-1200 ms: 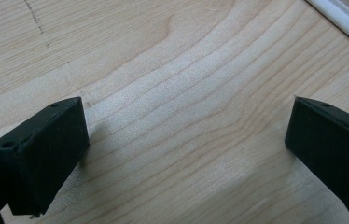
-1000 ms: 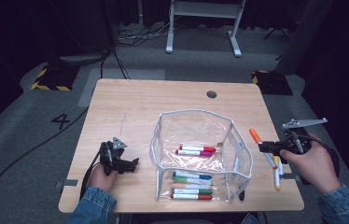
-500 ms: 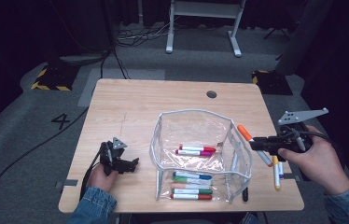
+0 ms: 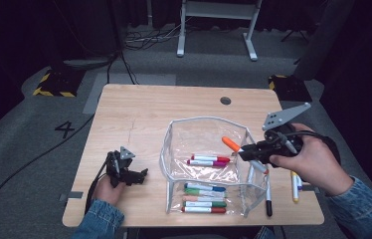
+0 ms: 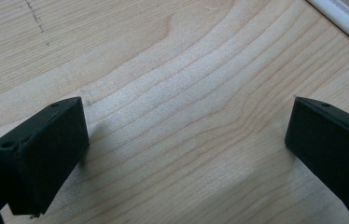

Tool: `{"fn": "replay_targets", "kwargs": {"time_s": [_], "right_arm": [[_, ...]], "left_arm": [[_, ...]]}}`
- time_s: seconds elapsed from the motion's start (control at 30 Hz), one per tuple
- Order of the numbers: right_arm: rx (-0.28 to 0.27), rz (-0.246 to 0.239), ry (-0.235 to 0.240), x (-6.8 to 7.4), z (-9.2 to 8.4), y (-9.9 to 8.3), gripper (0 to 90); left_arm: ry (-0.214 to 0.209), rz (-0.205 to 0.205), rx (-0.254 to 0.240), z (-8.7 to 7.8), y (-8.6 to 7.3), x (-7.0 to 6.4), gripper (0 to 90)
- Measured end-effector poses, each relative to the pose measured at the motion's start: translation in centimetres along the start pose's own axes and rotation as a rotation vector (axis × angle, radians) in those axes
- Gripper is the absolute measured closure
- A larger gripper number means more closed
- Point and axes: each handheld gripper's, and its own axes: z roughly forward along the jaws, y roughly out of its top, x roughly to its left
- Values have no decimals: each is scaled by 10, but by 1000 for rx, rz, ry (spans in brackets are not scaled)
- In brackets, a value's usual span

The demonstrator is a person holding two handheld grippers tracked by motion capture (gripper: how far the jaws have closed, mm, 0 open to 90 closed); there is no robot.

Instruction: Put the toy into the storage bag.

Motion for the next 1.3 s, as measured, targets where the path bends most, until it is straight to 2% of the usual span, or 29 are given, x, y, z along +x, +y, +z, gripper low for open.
{"fn": "replay_targets", "kwargs": {"time_s": [0.17, 0.4, 0.57, 0.97, 1.13, 1.3], "right_arm": [[43, -34, 45, 6, 18, 11, 771], [109, -77, 102, 11, 44, 16, 771], [152, -108, 124, 14, 63, 18, 771], [241, -136, 173, 10, 101, 10, 772], [281, -161, 189, 8, 110, 8, 771], [312, -165, 213, 9, 120, 5, 771]], "left_arm": [[0, -1, 1, 0, 0, 0, 0], [0, 0, 0, 0, 0, 0, 0], [1, -1, 0, 0, 0, 0, 0], [0, -1, 1, 0, 0, 0, 0], [0, 0, 0, 0, 0, 0, 0], [0, -3, -1, 0, 0, 0, 0]]}}
